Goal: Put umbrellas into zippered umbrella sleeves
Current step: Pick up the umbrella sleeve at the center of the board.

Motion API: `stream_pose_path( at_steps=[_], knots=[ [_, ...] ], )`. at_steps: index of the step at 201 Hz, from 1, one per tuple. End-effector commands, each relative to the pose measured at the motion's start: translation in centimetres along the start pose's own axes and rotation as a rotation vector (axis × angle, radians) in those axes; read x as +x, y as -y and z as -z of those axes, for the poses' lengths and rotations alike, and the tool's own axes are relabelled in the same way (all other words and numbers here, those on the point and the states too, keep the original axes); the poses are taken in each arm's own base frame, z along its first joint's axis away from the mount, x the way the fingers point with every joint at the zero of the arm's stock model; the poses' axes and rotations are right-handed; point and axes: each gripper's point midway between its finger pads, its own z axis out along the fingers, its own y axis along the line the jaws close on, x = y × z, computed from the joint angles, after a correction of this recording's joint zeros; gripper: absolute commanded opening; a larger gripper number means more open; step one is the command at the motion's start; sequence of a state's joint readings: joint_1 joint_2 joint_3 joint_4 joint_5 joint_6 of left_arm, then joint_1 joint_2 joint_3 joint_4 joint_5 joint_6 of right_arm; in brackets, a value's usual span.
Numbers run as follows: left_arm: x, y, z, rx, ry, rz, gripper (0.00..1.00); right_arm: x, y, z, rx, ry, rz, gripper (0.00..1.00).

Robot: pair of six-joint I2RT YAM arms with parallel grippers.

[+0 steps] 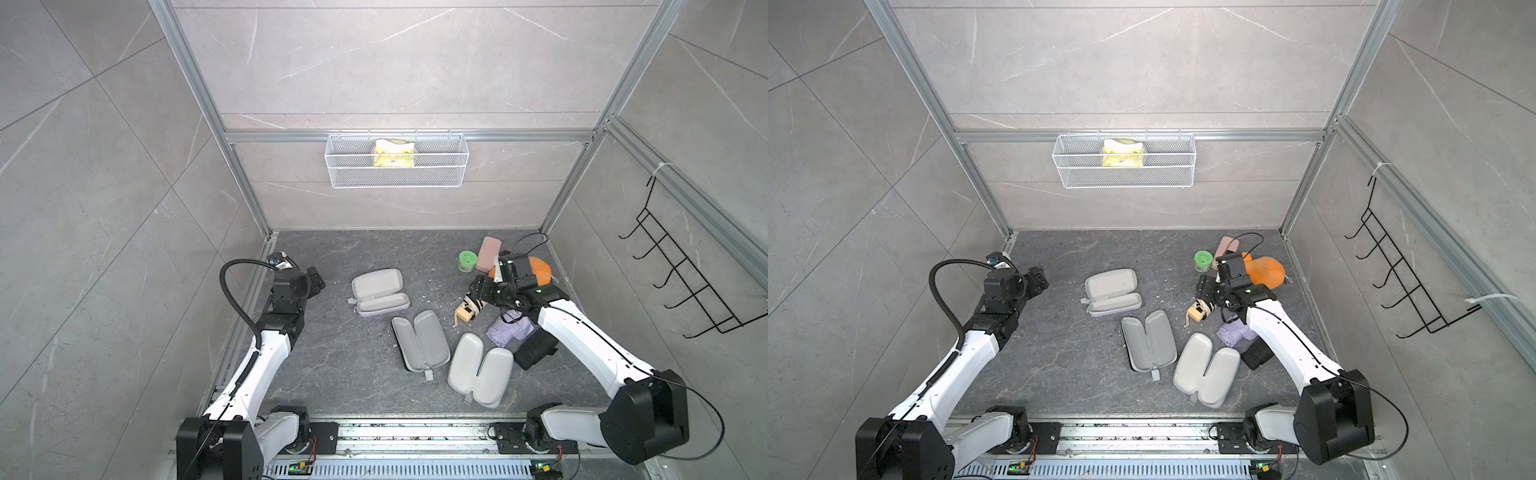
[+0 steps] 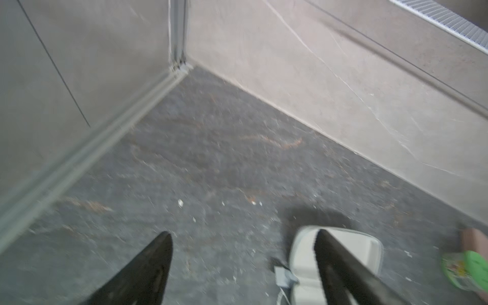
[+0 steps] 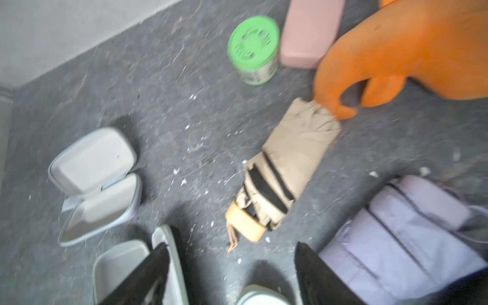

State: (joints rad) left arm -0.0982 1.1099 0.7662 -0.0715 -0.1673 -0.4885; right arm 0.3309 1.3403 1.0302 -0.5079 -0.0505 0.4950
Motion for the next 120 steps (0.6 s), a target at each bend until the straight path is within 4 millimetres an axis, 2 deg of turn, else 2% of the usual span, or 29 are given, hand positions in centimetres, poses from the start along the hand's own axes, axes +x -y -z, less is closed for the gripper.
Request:
stream_pose_path(
  at_steps=[1,26,50,69,88,107,120],
  knots=[
    [3.7,2.5,0.4,0.116,-0.235,0.046,0.74,4.5,-3.5,-0.6,-0.073,-0.173,0.105,0.68],
    [6.6,3.3,-0.2,0.118,-0.315,-0.041,0.78,6.3,-4.9,-1.6,-0.133,-0.248,0.127,0.59],
    [6.7,4.4,-2.6,0.133,-0.378,-0.162,0.84,5.9,-5.3,-1.5,-0.126,-0.257,0.087,0.59],
    [5.9,4.4,-5.2,0.072,-0.413,-0.286,0.84,4.9,-4.3,-1.1,-0.048,-0.23,0.082,0.62],
    [5.2,7.0,-7.2,0.17,-0.426,-0.378,0.84,4.5,-3.0,-0.7,0.01,-0.214,0.077,0.65],
    [5.8,9.6,-8.4,0.288,-0.49,-0.495,0.84,4.5,-1.4,-0.3,0.055,-0.206,0.06,0.68],
    [7.2,10.5,-9.0,0.346,-0.565,-0.568,0.83,4.4,-0.1,-0.1,0.085,-0.194,0.048,0.7]
  ],
)
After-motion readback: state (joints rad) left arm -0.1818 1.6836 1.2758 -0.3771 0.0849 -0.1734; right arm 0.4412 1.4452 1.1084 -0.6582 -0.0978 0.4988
